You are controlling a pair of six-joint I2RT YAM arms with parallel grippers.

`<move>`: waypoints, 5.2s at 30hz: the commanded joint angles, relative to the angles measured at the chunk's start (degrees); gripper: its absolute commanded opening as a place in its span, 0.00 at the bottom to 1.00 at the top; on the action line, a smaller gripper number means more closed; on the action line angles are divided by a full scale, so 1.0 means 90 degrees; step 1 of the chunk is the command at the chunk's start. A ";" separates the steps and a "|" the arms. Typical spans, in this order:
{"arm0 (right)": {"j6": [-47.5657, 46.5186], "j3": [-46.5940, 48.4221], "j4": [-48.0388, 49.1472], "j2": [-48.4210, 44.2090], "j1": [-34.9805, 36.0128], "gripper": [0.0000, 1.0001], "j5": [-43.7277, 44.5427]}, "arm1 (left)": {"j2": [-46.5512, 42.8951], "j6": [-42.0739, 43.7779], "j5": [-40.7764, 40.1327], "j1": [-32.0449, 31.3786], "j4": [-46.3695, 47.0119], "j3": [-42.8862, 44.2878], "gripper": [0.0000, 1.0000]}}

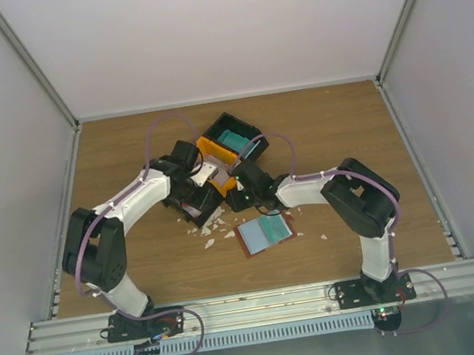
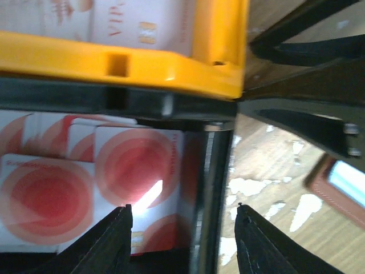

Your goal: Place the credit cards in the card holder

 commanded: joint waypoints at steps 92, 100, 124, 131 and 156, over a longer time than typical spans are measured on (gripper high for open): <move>-0.0169 -0.0055 -0.0312 -0.1431 -0.0001 0.53 0.0033 | -0.1267 -0.1018 -0.0180 0.0226 -0.0891 0.0547 0.00; -0.1180 -0.0452 -0.0538 -0.3263 -0.0089 0.64 -0.1132 | -0.2110 -0.0888 0.0533 0.0066 -0.0834 0.0608 0.00; -0.2360 0.0773 -0.4287 -0.5598 -0.0100 0.57 -0.2608 | -0.2924 0.1320 0.5603 -0.0444 0.0024 0.0383 0.00; -0.2458 -0.0008 -0.4231 -0.5954 -0.0066 0.36 -0.3663 | -0.2472 0.1522 0.5474 -0.0885 -0.0196 0.0361 0.00; -0.1445 -0.0843 -0.3465 -0.6212 -0.0143 0.01 -0.1653 | -0.3167 -0.1731 0.1617 -0.1130 0.1667 -0.0939 0.77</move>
